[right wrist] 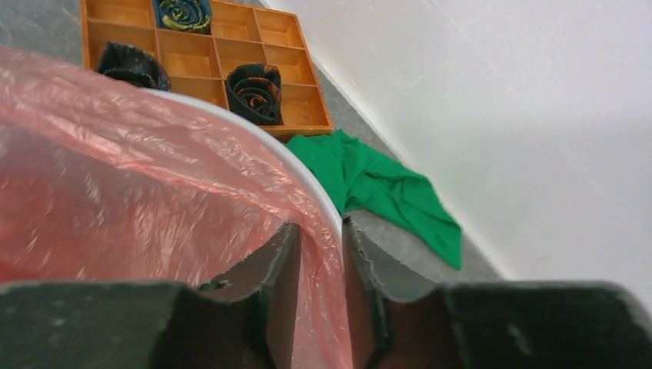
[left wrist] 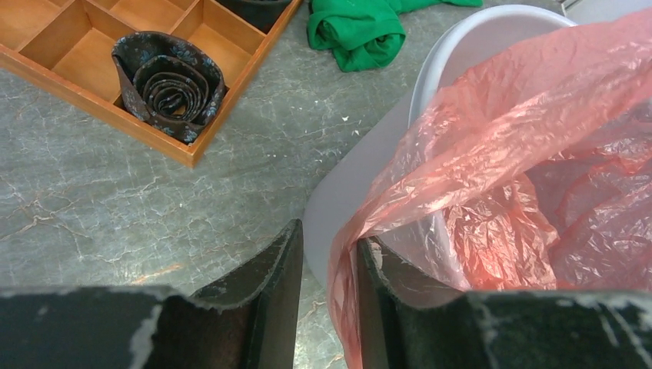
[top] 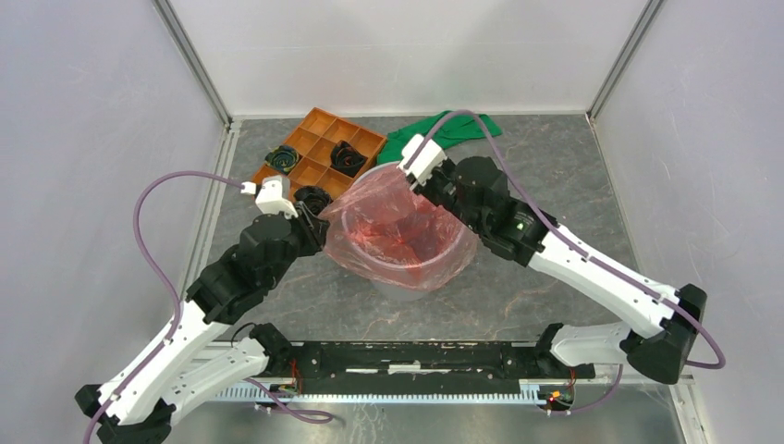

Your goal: Put the trash bags into the trash bin

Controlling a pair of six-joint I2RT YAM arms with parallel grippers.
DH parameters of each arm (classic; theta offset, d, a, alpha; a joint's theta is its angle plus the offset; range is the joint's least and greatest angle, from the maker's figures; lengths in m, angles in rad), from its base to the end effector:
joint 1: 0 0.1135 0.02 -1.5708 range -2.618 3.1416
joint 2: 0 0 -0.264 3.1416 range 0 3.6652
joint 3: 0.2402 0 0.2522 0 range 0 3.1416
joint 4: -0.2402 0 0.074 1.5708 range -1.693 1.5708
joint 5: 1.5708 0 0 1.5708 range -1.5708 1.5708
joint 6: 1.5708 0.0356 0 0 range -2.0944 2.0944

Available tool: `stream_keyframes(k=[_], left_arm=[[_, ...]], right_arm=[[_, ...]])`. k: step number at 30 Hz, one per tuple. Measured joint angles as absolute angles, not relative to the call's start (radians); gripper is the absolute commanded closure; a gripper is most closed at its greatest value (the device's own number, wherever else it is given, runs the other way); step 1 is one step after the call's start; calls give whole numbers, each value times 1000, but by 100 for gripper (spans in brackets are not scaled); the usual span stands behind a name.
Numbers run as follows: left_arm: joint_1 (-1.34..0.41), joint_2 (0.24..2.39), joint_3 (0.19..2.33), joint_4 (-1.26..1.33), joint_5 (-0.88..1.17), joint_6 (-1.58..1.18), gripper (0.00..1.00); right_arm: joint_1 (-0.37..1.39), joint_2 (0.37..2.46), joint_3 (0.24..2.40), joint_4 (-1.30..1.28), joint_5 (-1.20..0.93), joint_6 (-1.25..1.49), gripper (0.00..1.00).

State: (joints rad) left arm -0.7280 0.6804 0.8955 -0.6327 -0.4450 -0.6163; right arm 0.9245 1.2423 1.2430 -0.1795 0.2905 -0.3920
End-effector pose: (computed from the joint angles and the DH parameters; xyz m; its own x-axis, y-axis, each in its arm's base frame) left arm 0.1134 -0.0806 0.3474 -0.4244 -0.3206 -0.8468 0.0754 0.9195 -0.3859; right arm 0.1805 0.2223 0.4043 0.1284 -0.4376 -0.8900 -0.5909 0.6870 -0.4230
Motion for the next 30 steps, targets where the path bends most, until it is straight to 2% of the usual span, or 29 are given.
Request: stream_keyframes(k=[2, 7, 18, 25, 30], left_arm=[[-728, 712, 920, -651, -444, -616, 63], [-701, 806, 1006, -675, -425, -603, 63], [-426, 899, 1056, -666, -186, -521, 63], [-398, 967, 1056, -620, -55, -514, 55], [-387, 1009, 1055, -591, -3, -514, 55]], right_arm=[[874, 1265, 1252, -165, 252, -360, 79], [743, 1309, 1280, -152, 114, -275, 79], [628, 1440, 1424, -229, -160, -216, 77], [532, 1492, 1433, -260, -282, -150, 76], [459, 1533, 1436, -272, -363, -77, 75]])
